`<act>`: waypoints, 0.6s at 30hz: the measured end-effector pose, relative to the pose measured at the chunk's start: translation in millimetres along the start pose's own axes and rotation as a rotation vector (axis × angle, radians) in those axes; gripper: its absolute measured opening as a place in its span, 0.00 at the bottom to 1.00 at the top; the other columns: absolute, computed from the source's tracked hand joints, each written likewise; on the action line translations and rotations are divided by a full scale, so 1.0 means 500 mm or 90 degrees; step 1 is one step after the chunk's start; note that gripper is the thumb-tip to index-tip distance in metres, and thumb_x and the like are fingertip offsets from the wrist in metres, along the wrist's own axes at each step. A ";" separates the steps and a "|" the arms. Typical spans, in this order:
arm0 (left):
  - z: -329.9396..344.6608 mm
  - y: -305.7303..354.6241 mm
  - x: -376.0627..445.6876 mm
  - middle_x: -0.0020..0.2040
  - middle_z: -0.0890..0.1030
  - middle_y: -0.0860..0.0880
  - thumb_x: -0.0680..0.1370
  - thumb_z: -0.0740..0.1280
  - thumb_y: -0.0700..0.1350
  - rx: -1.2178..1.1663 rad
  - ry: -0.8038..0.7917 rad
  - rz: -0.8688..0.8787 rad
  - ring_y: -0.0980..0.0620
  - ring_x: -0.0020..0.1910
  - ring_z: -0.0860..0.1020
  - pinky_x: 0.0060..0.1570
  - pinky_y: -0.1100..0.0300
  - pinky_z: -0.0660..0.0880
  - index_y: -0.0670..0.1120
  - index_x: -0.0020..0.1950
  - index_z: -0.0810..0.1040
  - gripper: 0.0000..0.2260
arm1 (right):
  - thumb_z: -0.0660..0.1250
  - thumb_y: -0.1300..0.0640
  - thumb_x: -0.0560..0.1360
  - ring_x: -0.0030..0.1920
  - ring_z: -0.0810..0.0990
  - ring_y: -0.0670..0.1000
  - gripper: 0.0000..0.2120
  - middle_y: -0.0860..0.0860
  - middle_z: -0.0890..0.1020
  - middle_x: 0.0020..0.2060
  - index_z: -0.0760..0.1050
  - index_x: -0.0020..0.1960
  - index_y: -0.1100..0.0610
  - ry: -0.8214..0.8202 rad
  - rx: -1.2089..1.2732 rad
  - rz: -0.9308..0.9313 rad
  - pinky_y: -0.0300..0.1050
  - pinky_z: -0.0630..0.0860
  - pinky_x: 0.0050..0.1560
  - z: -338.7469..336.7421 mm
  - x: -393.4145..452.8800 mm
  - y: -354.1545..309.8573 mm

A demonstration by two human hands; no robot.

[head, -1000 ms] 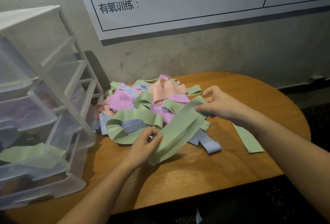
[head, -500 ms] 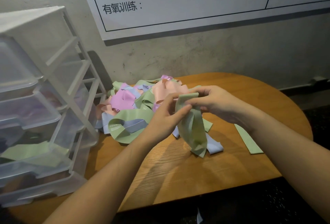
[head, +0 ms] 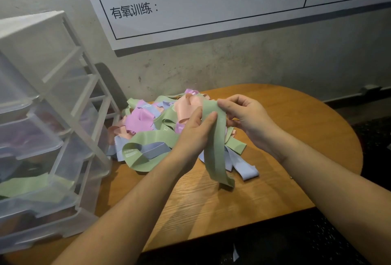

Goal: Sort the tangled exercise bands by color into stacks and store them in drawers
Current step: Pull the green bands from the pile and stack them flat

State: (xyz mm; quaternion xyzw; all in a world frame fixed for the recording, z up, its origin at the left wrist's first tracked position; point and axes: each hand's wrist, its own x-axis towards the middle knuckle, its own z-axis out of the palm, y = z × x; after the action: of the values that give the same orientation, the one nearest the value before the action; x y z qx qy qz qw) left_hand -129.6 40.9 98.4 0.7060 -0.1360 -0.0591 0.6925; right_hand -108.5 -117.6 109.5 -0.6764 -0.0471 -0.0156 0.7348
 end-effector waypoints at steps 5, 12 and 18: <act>0.010 0.009 -0.002 0.49 0.86 0.47 0.85 0.60 0.50 0.021 0.002 0.000 0.50 0.52 0.84 0.50 0.59 0.80 0.55 0.62 0.73 0.07 | 0.66 0.44 0.80 0.35 0.76 0.49 0.11 0.51 0.80 0.38 0.76 0.48 0.52 0.035 -0.049 -0.035 0.45 0.73 0.36 0.001 -0.005 0.013; 0.014 0.016 0.033 0.46 0.82 0.42 0.85 0.56 0.47 -0.279 0.069 -0.153 0.45 0.44 0.83 0.58 0.42 0.78 0.40 0.60 0.76 0.14 | 0.68 0.49 0.79 0.40 0.80 0.45 0.13 0.45 0.83 0.38 0.68 0.58 0.52 -0.078 -0.046 -0.011 0.44 0.74 0.41 -0.013 -0.040 0.050; 0.002 0.020 0.060 0.59 0.84 0.44 0.86 0.54 0.47 -0.416 0.093 -0.176 0.49 0.60 0.82 0.63 0.49 0.76 0.40 0.63 0.78 0.17 | 0.67 0.57 0.80 0.50 0.83 0.49 0.02 0.51 0.86 0.47 0.78 0.52 0.52 -0.149 -0.191 0.013 0.49 0.76 0.51 -0.048 -0.045 0.088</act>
State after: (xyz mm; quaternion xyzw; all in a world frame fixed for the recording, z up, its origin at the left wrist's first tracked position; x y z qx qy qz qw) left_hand -102.4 31.9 111.7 0.4614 0.0364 -0.1419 0.8750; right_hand -126.1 -138.8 62.0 -0.7759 -0.1229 0.0637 0.6155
